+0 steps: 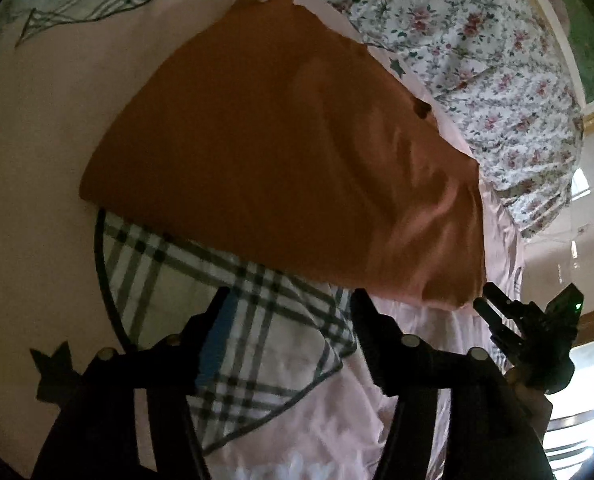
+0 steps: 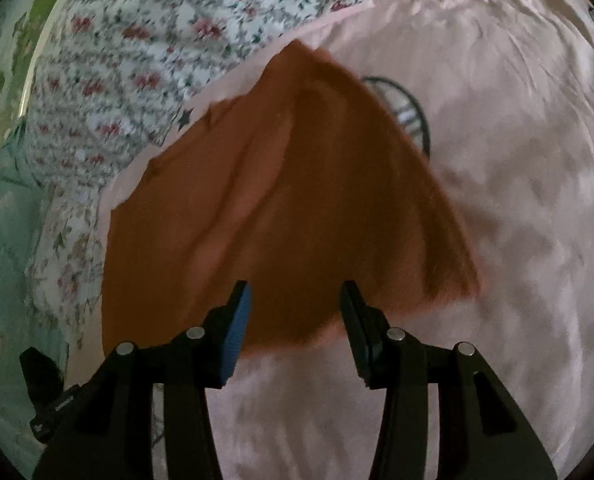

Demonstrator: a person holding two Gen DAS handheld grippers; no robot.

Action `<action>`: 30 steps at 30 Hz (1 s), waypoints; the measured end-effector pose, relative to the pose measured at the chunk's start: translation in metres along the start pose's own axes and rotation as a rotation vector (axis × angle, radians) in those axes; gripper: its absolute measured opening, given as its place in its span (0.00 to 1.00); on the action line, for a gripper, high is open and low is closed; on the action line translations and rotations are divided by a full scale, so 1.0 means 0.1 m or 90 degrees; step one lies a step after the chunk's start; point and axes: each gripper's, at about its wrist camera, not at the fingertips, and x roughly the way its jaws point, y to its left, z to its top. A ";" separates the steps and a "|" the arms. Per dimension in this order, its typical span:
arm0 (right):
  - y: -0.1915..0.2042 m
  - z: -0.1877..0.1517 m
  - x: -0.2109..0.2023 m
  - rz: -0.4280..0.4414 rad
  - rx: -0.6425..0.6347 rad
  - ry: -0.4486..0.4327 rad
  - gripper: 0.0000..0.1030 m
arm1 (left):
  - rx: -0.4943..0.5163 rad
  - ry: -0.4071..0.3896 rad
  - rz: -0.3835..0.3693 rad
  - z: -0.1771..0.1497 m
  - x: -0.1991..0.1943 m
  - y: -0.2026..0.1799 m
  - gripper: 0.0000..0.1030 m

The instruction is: Fold small clothes

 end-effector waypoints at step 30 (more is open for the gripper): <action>-0.01 -0.01 0.13 0.042 -0.064 0.086 0.55 | -0.138 -0.175 0.093 0.80 0.20 0.23 0.12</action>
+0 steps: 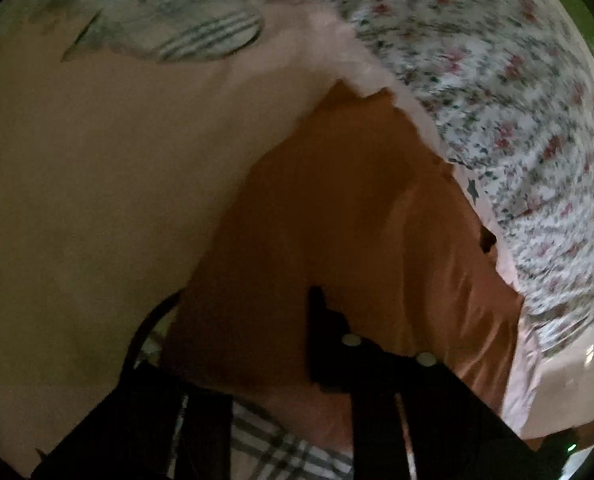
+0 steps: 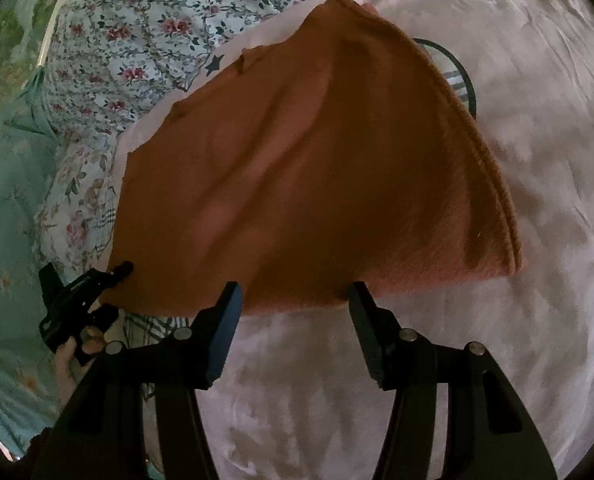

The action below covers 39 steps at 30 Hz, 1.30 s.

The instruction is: Fold small clothes

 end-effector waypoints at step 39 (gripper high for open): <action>0.72 1.84 0.34 0.218 -0.144 0.042 0.15 | 0.588 -0.002 -0.142 -1.42 -0.24 -2.75 0.14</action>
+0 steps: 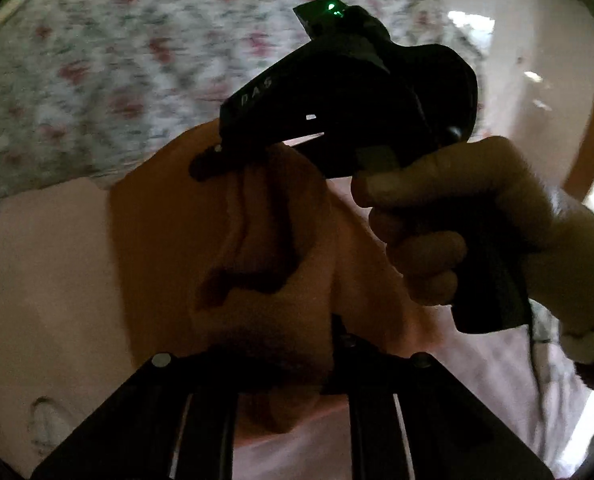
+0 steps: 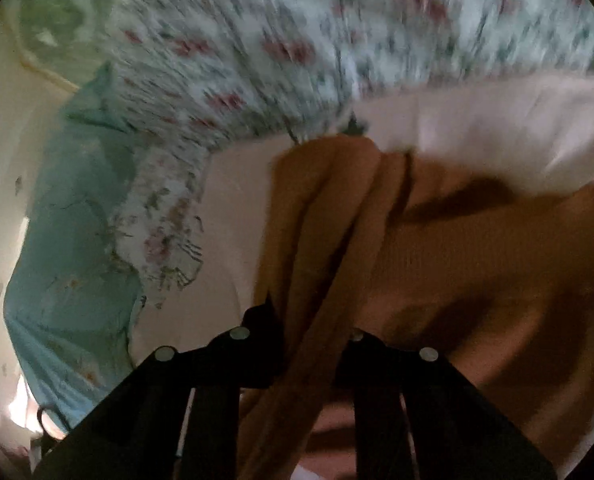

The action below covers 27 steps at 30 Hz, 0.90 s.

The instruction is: Fold small clothes

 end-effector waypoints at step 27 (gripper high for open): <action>-0.78 -0.47 -0.98 -0.207 0.018 -0.108 0.40 | -0.074 0.126 -0.089 -0.41 0.26 0.11 0.60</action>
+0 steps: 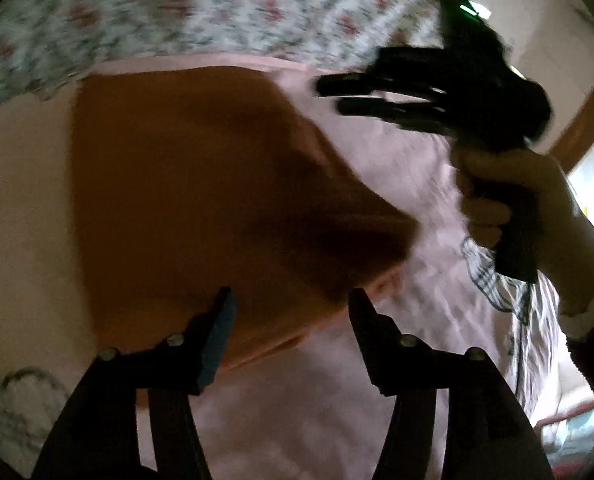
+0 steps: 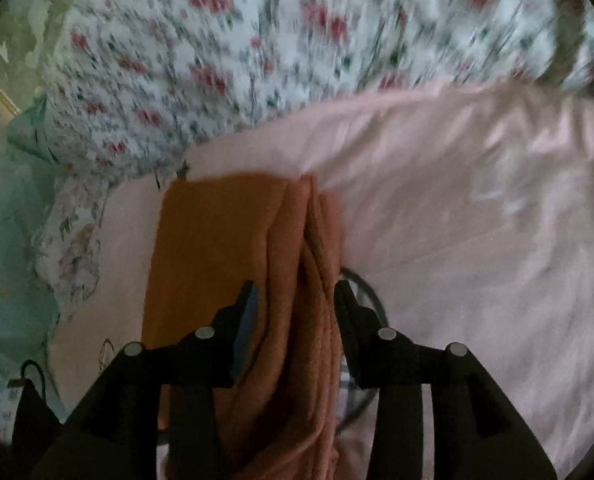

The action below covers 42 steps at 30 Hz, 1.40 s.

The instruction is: Fold small clothes

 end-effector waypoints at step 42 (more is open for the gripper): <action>-0.44 -0.47 0.63 0.086 0.170 0.115 0.32 | -0.205 0.026 -0.055 0.50 0.55 1.18 0.23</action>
